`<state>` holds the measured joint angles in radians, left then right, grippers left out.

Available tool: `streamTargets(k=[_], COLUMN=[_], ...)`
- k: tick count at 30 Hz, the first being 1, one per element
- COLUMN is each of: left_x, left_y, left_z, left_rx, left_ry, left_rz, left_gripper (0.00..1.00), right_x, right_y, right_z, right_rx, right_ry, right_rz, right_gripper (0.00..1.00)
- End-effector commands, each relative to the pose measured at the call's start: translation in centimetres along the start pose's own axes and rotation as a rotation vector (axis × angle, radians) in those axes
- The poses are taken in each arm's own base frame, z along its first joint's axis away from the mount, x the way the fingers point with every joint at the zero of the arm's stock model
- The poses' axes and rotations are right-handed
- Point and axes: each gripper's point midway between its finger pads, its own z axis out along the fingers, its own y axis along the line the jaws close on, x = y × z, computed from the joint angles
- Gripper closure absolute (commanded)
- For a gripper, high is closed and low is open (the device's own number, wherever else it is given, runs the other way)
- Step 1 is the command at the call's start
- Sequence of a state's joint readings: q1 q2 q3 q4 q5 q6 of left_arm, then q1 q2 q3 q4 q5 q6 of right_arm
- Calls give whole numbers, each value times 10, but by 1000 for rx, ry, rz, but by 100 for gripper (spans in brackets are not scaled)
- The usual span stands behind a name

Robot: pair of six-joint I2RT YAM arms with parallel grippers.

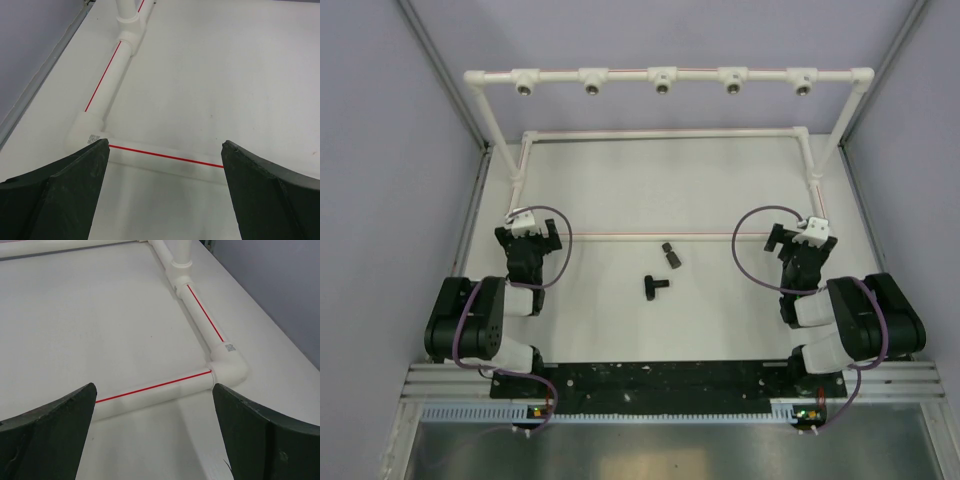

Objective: Install the water faucets
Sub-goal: Pick up the water faucet from the center of the board.

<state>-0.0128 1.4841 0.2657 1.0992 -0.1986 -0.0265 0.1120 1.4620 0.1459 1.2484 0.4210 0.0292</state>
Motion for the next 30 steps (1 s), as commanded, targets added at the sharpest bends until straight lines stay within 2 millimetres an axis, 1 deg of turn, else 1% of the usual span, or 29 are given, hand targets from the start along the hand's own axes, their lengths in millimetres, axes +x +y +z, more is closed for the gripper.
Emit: streamTargets(k=[1,14,17,18,19,22,24,25,26,30], left_x=[-17,-17,-23,-26,-32,-45,-52,-57,-57,-70], left_y=[1,1,-1,-1,1,11,21,23,20,9], left_z=[5,4,0,-2,-3,-4,-6,-7,-7,-3], left_rx=[-3,-4,14,15,8,-65,-143,-160,-155,-137], left_ry=[-60,-60,-81,-78,-79,-40,0,15,45,110], left_rz=[-11,-11,1,2,-5,-33,-111,-141,-149,-259], left_gripper=[1,1,1,1,1,1,1,1,1,1], right_x=[-12,-12,-15,-17,-21,-32,-48,-58,-70,-91], right_y=[1,0,-3,-1,2,-6,-11,-14,-15,-3], right_z=[5,5,4,3,1,-2,-8,-11,-14,-23], right_rx=[4,7,24,9,-10,44,64,77,82,10], right_ry=[-41,-40,-46,-45,-56,-41,-62,-79,-87,-48], right_rz=[25,24,28,33,23,29,63,101,131,174], right_gripper=[1,1,1,1,1,1,1,1,1,1])
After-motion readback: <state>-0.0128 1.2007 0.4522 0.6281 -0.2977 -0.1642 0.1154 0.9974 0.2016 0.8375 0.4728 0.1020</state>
